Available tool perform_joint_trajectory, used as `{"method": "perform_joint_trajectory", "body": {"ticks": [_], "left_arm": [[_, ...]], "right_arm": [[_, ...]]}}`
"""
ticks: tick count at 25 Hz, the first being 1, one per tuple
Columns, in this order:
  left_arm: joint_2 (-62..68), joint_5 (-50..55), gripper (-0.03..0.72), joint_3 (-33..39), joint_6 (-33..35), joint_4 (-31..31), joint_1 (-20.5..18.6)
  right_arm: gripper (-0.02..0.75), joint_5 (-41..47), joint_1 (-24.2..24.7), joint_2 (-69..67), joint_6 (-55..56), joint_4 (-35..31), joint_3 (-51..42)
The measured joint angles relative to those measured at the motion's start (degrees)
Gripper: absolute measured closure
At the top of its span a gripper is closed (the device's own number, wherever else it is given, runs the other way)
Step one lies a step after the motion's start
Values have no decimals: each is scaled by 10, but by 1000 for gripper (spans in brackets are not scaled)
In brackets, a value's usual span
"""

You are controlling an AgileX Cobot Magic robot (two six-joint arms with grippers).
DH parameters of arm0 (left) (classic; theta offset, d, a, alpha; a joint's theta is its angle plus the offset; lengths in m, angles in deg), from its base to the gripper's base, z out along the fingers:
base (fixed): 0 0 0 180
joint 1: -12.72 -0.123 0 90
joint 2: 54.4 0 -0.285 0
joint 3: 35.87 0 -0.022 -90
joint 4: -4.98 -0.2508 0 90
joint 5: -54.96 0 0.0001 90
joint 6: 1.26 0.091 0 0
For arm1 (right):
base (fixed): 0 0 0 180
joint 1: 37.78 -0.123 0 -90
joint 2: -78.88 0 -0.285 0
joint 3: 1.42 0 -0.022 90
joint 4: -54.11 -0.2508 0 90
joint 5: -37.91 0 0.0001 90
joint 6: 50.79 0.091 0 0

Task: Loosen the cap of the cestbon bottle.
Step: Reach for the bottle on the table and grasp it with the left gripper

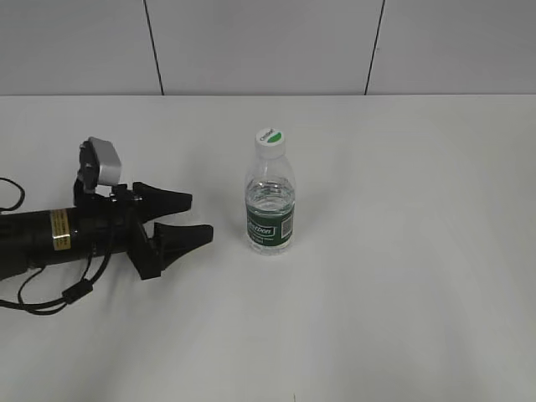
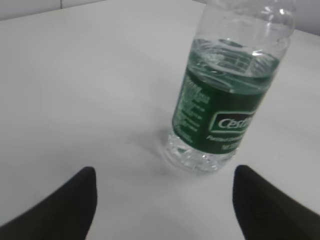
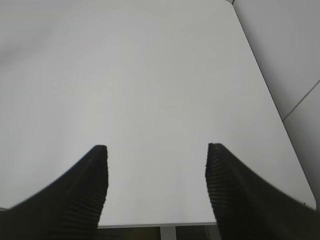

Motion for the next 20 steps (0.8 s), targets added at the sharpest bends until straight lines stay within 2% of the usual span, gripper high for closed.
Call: {"method": "perform_joint_trajectory", "body": {"ticks": [4,10,20], "left_arm": [[0,0,132,-1,-4,12,40],[0,0,125,-28,-17,18,72],[0,8,124,-103,-97,5,126]], "right_arm": [[265,0,0,0,0,0,0],[265,0,0,0,0,0,0],[265,0,0,0,0,-1,0]]}}
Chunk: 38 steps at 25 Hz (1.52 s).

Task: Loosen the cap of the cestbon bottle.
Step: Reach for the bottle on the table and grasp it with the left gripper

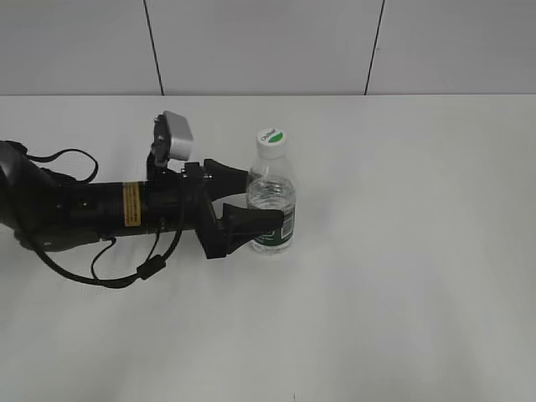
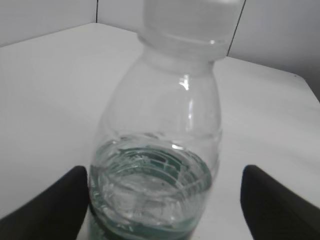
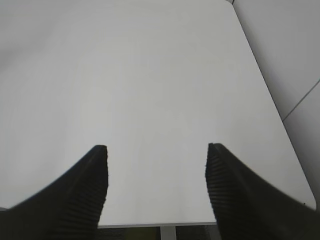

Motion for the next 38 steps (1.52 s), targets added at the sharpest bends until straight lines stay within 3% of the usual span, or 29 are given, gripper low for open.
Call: {"method": "perform_joint_trajectory", "body": {"ticks": [10,22,38], "left_arm": [[3,74,124,-45,-18,-17,45],[93,-4,124,-126,-37,-61,46],[105,-7,124,-131,-42,-73,46]], "right_arm": [[265,0,0,0,1,-2,0],[265,0,0,0,0,-6,0],[265,0,0,0,0,-6,0]]}}
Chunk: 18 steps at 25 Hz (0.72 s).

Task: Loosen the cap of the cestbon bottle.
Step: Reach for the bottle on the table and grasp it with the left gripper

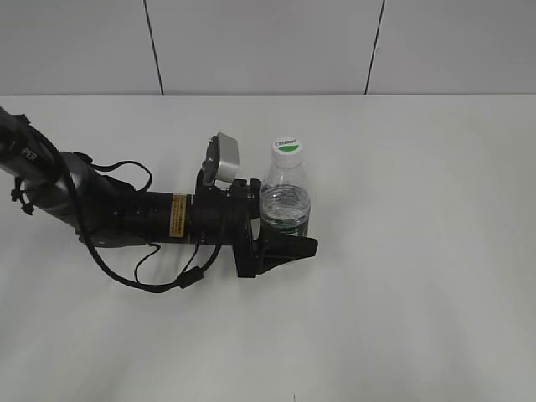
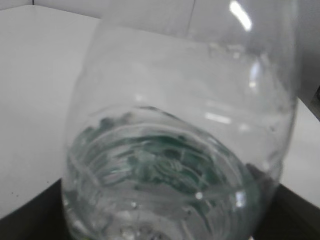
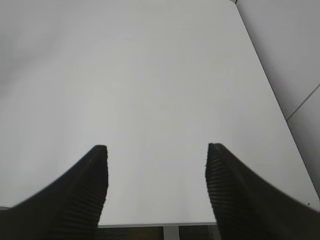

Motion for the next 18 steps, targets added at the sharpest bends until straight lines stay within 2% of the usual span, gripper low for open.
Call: {"method": "perform_joint_trajectory", "body": {"ticks": [13,15,18], "left_arm": [[0,0,125,0,0,0,0],[0,0,143,0,0,0,0],[0,0,211,0,0,0,0]], "right_arm": [[265,0,0,0,0,1,0],[265,0,0,0,0,1,0],[265,0,0,0,0,1,0]]}}
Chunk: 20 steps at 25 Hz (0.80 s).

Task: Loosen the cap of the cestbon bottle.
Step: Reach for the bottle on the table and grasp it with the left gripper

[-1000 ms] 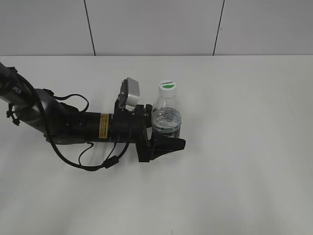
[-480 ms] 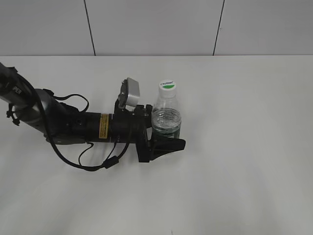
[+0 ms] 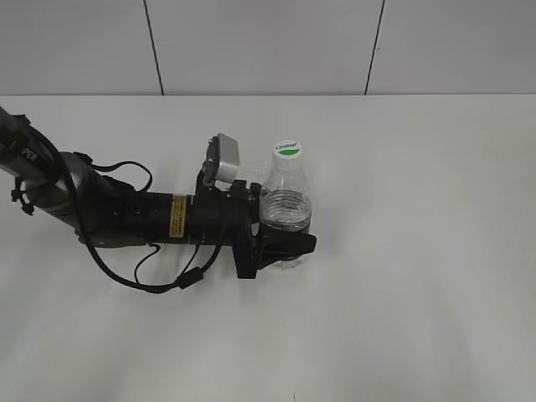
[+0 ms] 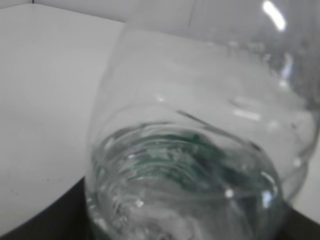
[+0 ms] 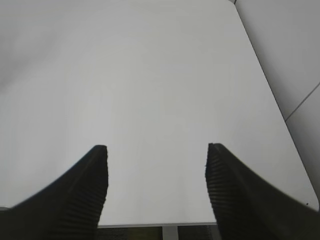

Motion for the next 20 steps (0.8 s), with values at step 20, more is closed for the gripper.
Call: {"method": "perform_joint_trajectory", "body": {"ticks": [20], "left_arm": [[1,1,267,0,0,-1,0]], "right_arm": [[265,-77,0,-81,33,-31,25]]}}
